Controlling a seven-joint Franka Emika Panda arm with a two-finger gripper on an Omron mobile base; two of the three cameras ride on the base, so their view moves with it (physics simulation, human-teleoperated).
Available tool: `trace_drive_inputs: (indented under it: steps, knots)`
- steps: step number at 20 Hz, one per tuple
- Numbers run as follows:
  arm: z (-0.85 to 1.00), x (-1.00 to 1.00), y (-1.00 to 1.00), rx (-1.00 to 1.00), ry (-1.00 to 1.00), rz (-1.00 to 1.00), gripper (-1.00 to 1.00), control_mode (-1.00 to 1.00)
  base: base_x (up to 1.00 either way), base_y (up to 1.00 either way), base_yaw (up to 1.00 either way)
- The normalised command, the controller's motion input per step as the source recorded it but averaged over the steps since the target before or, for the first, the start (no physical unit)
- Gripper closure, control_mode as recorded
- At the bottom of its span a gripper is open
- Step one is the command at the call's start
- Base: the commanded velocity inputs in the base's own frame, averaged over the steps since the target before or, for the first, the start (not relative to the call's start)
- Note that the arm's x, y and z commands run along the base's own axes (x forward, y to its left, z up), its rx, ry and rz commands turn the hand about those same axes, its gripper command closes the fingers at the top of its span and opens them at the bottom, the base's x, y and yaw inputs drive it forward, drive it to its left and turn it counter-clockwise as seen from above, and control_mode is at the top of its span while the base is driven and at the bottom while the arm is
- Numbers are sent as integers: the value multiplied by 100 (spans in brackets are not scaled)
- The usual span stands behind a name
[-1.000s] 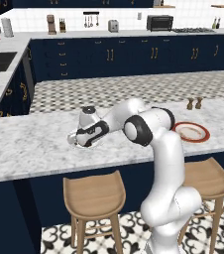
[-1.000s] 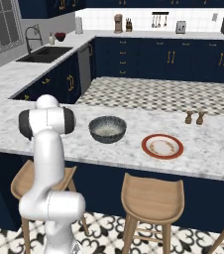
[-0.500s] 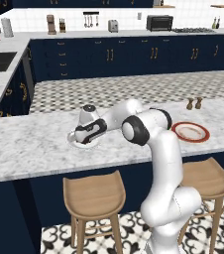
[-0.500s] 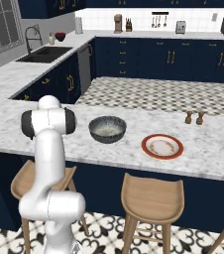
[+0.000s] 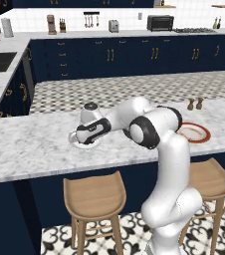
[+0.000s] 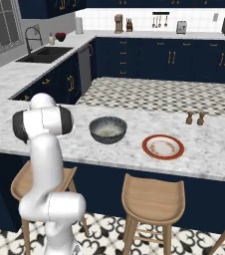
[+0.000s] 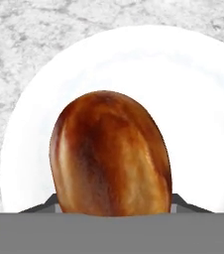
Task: Pick the chicken drumstick and garlic from their plates and place them in the bowl. Then put the bowl in the fridge.
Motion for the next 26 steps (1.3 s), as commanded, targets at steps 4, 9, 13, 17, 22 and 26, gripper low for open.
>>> trace_drive_inputs:
  steps: [4, 9, 13, 17, 22, 26]
  knots:
    - [87, -62, -51, 1, -12, -8, 100, -100, 0, 0, 0]
    - [97, -57, -72, 0, -9, -10, 100, -100, 0, 0, 0]
    - [93, -29, -89, 0, -2, -12, 100, -100, 0, 0, 0]
    - [71, -16, -96, 0, -1, -13, 100, -100, 0, 0, 0]
    - [10, -1, -100, 2, -4, -13, 100, -100, 0, 0, 0]
    - [0, 0, -100, 1, 0, -12, 100, -100, 0, 0, 0]
